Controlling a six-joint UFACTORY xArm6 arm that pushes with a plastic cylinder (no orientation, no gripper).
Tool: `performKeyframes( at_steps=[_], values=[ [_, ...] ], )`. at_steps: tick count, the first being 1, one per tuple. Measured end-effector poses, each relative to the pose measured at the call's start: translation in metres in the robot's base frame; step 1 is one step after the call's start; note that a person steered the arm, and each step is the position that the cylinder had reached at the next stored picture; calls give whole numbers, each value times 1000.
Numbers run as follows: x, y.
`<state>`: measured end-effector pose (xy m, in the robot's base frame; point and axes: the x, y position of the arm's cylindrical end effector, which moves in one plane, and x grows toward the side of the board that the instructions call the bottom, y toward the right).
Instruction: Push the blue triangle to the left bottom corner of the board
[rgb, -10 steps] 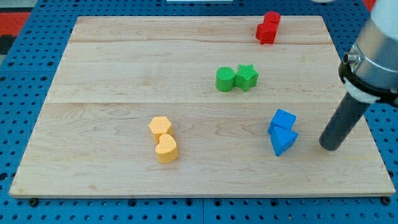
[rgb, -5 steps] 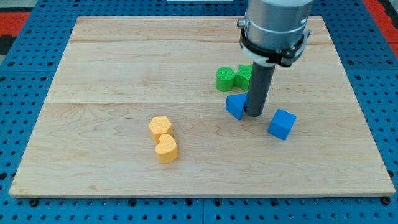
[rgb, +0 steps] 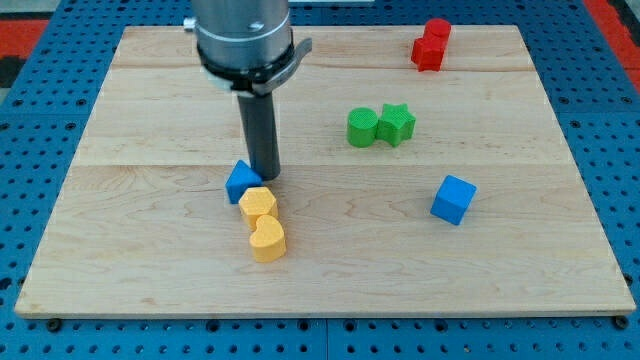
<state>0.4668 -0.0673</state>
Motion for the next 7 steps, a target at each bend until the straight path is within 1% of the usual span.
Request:
performKeyframes(
  at_steps=[1, 2, 3, 4, 5, 6, 7],
  values=[
    [6, 28],
    [8, -34],
    [8, -77],
    [-26, -69],
    [-17, -86],
    [7, -79],
    [33, -110]
  ],
)
